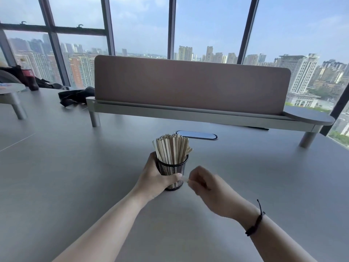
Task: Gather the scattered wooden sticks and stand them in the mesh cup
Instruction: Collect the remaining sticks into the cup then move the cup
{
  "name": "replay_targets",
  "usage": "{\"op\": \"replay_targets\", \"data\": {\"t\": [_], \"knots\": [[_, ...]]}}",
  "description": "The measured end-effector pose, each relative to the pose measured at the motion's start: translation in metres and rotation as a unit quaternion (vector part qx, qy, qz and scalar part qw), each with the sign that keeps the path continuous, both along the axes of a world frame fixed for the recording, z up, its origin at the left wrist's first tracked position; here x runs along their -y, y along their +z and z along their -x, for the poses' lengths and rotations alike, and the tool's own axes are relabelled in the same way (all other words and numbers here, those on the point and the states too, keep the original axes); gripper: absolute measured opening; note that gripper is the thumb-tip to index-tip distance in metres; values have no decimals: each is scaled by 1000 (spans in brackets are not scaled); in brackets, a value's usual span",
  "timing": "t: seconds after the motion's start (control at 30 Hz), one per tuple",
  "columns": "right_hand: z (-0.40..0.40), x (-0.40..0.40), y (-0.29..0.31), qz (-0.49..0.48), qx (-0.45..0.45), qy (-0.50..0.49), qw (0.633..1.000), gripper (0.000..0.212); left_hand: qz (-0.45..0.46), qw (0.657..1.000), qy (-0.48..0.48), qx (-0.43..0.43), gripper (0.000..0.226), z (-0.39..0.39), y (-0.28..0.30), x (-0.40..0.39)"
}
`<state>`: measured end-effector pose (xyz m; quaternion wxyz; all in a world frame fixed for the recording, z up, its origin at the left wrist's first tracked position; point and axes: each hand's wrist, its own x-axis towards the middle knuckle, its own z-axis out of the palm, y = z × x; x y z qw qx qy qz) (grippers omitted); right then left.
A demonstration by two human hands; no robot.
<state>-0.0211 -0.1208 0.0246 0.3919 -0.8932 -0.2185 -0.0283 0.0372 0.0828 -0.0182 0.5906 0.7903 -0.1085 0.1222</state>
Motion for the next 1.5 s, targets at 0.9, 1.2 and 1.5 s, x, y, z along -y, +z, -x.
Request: {"op": "replay_targets", "data": {"t": [0.9, 1.2, 1.5], "knots": [[-52, -55, 34, -14, 97, -113, 989, 58, 25, 998, -48, -36, 70, 12, 8, 4], [-23, -56, 20, -114, 66, -43, 990, 89, -13, 999, 29, 8, 53, 18, 11, 15], [-33, -80, 25, 32, 67, -224, 972, 127, -153, 985, 33, 67, 53, 36, 13, 32]]}}
